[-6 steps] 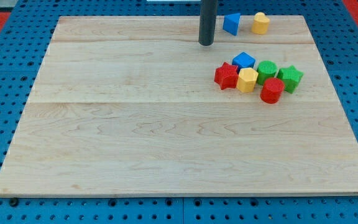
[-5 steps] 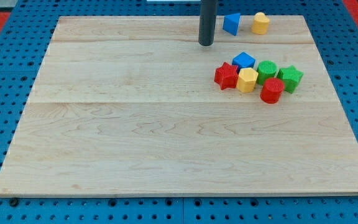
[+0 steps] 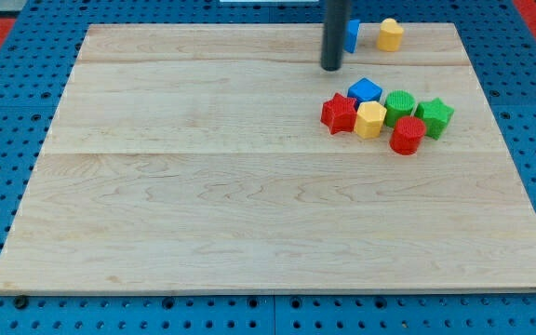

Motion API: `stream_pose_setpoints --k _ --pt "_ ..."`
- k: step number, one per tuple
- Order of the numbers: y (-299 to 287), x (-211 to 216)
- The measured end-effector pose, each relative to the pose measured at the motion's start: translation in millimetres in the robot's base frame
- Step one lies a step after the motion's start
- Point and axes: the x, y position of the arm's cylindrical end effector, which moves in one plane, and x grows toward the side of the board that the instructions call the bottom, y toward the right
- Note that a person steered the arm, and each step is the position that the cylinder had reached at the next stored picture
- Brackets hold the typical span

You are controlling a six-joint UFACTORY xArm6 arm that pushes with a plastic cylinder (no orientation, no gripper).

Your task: Move the green star slightly into the right side of the green circle

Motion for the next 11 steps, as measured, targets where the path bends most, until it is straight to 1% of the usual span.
stream_pose_setpoints --k 1,2,3,5,8,9,10,11 --pt "53.2 29.9" --pt "99.6 37.0" --pt "124.4 37.0" --pt "104.7 4.1" --pt "109.5 4.1" --pt "113.5 11.5" --pt "156.2 84.0" --pt "189.5 113.4"
